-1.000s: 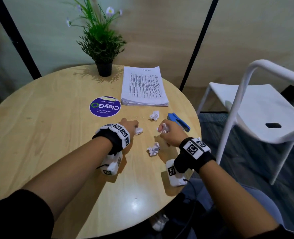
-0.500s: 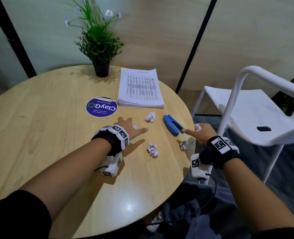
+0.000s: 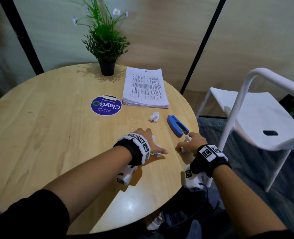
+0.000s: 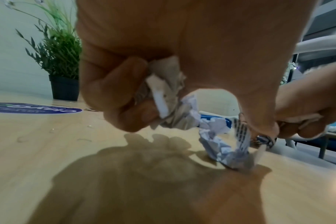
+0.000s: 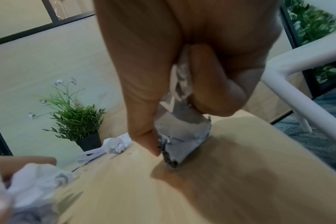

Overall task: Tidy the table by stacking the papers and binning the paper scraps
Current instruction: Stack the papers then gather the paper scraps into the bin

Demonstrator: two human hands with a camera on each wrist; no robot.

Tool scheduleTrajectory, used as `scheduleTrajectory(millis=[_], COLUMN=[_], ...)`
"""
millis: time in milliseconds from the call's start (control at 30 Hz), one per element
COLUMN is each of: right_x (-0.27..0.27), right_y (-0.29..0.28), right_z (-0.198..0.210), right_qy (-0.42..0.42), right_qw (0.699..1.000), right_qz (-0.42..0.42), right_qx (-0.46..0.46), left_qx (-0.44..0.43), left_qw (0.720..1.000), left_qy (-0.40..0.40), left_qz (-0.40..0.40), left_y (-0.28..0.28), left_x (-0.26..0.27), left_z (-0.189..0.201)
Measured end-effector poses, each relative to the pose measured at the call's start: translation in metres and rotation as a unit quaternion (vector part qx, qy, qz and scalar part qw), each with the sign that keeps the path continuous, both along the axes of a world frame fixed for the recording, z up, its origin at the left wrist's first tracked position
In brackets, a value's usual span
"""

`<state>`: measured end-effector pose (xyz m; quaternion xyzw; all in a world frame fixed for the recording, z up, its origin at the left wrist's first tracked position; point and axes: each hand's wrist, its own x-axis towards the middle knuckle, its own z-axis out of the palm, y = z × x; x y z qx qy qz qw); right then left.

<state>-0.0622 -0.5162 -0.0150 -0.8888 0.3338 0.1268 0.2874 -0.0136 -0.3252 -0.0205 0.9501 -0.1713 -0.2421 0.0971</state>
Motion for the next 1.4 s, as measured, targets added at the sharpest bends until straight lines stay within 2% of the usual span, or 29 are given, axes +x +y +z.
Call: scheduleTrajectory(millis=[133,200,267,367,433,633,833,967,1067,1200,1400], right_x=[0.002,0.004,0.007,0.009,0.012,0.036,0.058,0.069,0.081,0.094,0.111], right_y=[0.007,0.012,0.018,0.036,0.05,0.129,0.245,0.327,0.384,0.453,0.549], right_z=[-0.002,-0.004,-0.005,0.002,0.006,0.018,0.02,0.024,0.026,0.024,0.012], right_qy=[-0.005,-0.007,-0.011,-0.022,-0.046,-0.069,-0.078,-0.056,-0.036,-0.03,-0.047], right_qw=[0.999,0.999,0.999,0.998,0.996,0.982,0.953,0.926,0.903,0.876,0.844], right_qz=[0.007,0.018,0.028,0.044,0.055,0.155,0.26,0.334,0.388,0.442,0.507], right_qx=[0.032,0.035,0.031,0.033,0.045,0.085,0.137,0.164,0.183,0.188,0.168], left_qx=[-0.002,0.004,-0.015,-0.045,-0.075,-0.036,-0.007,0.059,0.054,0.062,0.074], left_qw=[0.998,0.996,0.995,0.994,0.994,0.998,0.993,0.978,0.96,0.943,0.916], left_qy=[0.013,0.042,0.035,0.006,-0.013,-0.04,-0.046,-0.076,-0.068,-0.04,0.009], left_qz=[-0.063,-0.082,-0.092,-0.103,-0.083,-0.021,0.112,0.187,0.265,0.324,0.393], left_y=[-0.004,-0.01,-0.009,0.017,0.039,0.139,0.278,0.363,0.421,0.484,0.539], left_x=[0.001,0.014,0.029,0.012,0.009,0.034,0.038,0.031,0.022,0.003,-0.019], left_z=[-0.003,-0.023,-0.044,-0.001,0.017,0.047,0.078,0.088,0.079,0.05,0.0])
